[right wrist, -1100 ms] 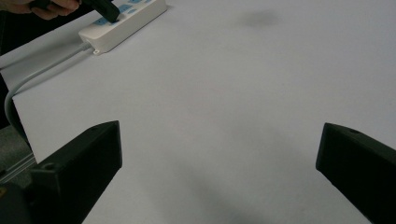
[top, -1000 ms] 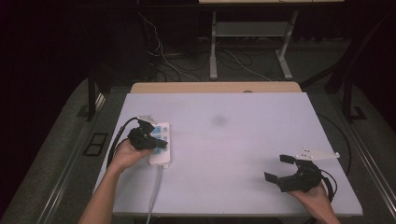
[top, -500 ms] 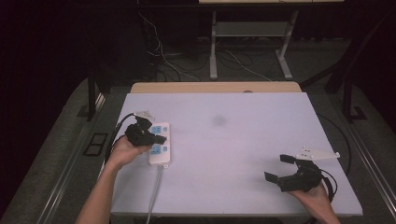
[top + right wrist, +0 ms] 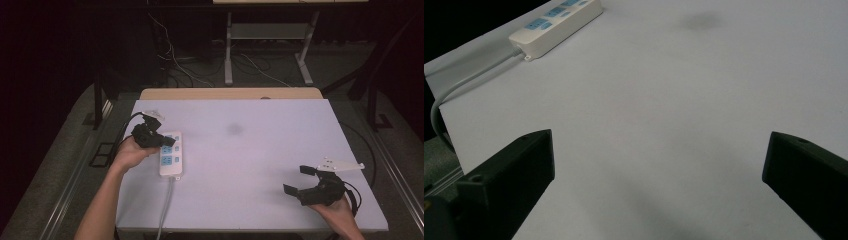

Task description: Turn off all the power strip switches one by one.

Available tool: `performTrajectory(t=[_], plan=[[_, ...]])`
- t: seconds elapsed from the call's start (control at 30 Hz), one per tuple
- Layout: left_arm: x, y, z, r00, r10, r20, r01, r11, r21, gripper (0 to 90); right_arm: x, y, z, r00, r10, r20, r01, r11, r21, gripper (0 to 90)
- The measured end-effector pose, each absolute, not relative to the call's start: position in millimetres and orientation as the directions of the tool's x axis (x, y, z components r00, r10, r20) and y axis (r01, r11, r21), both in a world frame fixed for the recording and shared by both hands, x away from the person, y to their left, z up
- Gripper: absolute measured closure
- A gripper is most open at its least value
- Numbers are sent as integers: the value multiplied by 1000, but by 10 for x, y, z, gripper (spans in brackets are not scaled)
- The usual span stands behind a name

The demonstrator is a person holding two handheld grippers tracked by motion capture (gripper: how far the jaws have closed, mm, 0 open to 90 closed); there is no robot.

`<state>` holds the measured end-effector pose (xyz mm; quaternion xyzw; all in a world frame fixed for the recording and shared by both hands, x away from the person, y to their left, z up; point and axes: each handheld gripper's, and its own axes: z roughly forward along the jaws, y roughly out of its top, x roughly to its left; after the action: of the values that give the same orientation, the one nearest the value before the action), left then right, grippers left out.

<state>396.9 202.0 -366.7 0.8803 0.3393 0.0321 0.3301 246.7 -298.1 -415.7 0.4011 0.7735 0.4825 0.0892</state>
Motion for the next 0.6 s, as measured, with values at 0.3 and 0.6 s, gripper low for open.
performTrajectory(t=[0.3,0.6], plan=[[4070,1989,-3613,773,616,-150,569,-570,592,894,2467,-2993,-4159,-659,709,250,537,211,817,0],[4136,1967,-3702,771,619,-151,576,-575,581,894,2468,-3002,-4163,-657,711,250,538,211,816,0]])
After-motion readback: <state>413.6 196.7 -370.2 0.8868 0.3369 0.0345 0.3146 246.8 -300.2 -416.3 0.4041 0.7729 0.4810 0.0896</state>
